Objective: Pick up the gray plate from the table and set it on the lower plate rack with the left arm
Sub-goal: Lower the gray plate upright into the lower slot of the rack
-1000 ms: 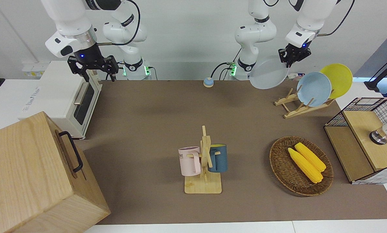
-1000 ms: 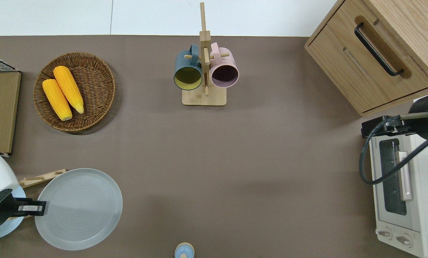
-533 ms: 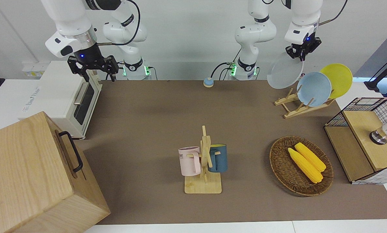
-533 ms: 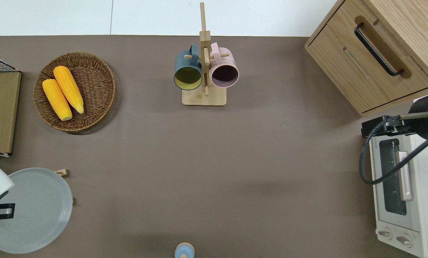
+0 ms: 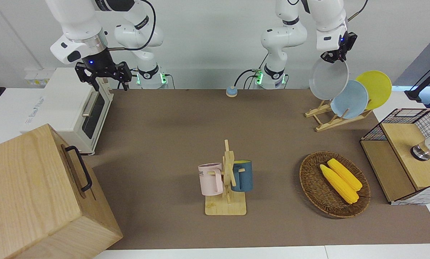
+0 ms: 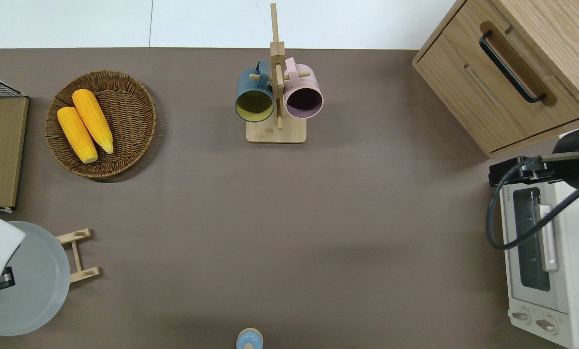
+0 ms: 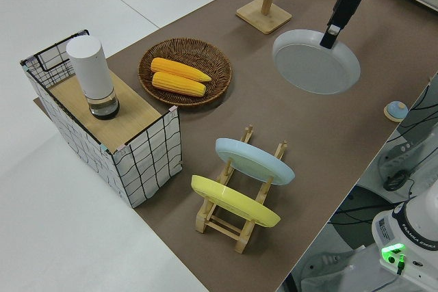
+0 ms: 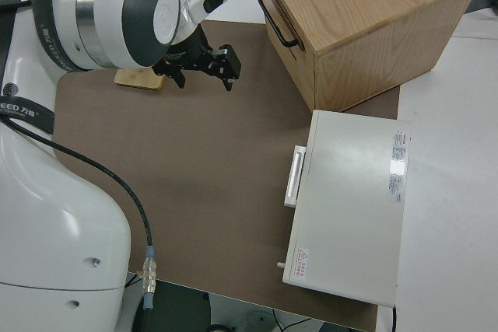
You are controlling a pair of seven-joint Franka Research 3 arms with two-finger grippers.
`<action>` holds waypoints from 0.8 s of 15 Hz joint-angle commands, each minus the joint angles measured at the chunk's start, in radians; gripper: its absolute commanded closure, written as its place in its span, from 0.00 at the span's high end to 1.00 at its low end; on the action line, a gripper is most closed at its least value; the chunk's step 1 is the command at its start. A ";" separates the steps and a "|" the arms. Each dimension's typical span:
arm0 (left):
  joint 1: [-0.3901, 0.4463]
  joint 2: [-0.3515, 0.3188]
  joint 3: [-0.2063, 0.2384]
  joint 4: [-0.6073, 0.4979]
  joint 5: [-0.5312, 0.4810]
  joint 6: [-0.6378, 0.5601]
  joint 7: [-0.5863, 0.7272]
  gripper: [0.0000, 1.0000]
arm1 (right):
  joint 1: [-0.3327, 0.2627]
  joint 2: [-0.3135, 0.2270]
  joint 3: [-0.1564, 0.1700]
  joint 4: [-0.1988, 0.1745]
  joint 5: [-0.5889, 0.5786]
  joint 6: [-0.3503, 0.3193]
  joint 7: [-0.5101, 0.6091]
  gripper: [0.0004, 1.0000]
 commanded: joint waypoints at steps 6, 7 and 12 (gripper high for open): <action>-0.010 0.012 -0.029 -0.106 0.067 0.033 -0.172 0.00 | 0.007 0.000 -0.006 0.006 0.003 -0.001 0.004 0.98; -0.005 0.014 -0.028 -0.119 0.070 0.052 -0.184 0.00 | 0.007 0.000 -0.006 0.006 0.003 -0.001 0.004 0.98; -0.011 0.034 -0.029 -0.207 0.128 0.118 -0.264 0.00 | 0.007 0.000 -0.006 0.006 0.003 -0.001 0.004 0.98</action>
